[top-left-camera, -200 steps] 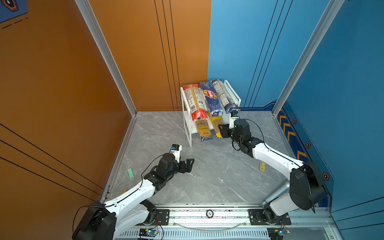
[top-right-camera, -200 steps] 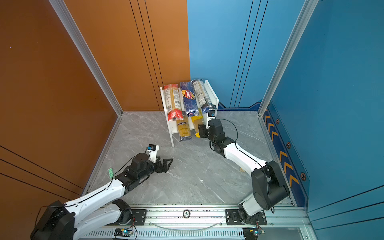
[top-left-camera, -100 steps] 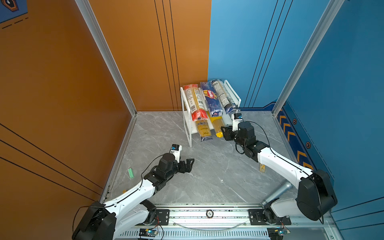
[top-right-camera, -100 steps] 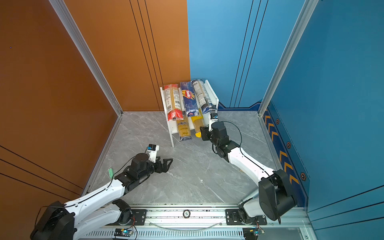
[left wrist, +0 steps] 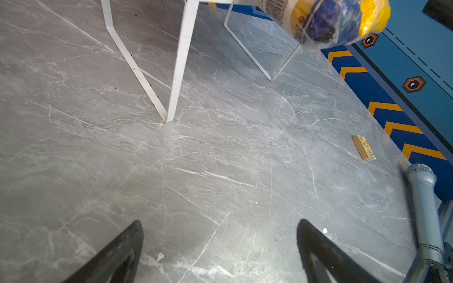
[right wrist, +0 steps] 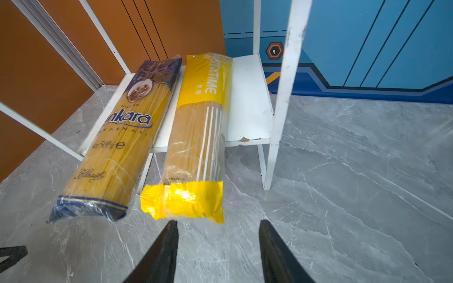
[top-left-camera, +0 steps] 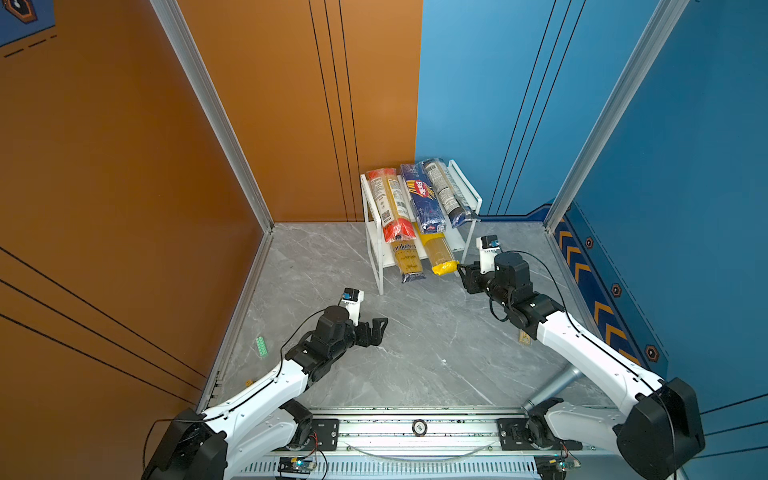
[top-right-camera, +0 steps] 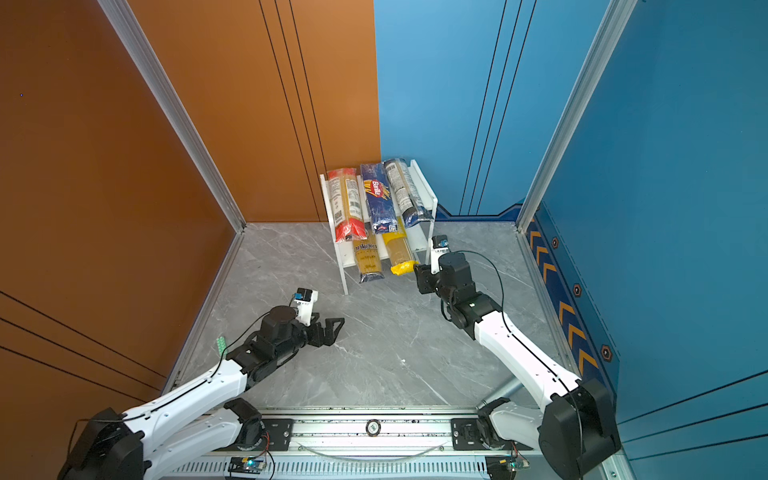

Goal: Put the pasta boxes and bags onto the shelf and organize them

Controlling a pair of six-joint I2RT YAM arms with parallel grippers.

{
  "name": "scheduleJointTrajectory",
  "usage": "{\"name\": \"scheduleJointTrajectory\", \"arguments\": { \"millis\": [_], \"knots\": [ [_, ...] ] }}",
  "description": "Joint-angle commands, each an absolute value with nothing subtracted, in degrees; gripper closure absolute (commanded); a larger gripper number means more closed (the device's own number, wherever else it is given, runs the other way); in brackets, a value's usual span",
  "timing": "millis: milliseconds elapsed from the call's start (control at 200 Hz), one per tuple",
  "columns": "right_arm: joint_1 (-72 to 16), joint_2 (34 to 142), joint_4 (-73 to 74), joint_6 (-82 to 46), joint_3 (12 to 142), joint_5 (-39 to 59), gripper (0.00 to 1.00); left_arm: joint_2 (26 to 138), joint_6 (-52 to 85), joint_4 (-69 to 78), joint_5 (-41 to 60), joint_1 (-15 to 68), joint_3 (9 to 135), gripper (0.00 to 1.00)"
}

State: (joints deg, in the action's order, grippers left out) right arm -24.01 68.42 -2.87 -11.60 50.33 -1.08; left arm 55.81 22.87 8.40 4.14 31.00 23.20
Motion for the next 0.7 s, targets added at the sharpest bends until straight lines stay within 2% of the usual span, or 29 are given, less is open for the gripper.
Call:
{"name": "scheduleJointTrajectory", "arguments": {
  "millis": [0, 441, 696],
  "knots": [
    [-22.24, 65.37, -5.89, -10.01, 47.91, 0.7, 0.49, 55.55, 20.17, 6.82, 2.76, 30.25, 26.02, 0.02],
    [-12.25, 59.09, -3.32, -8.16, 40.29, 3.23, 0.48, 57.19, 10.55, 5.99, 0.4, 27.97, 31.11, 0.02],
    [-6.26, 58.69, 3.8, -7.95, 35.03, 3.91, 0.48, 57.57, 6.11, 9.98, 0.35, 22.59, 30.76, 0.02]
  ]
}}
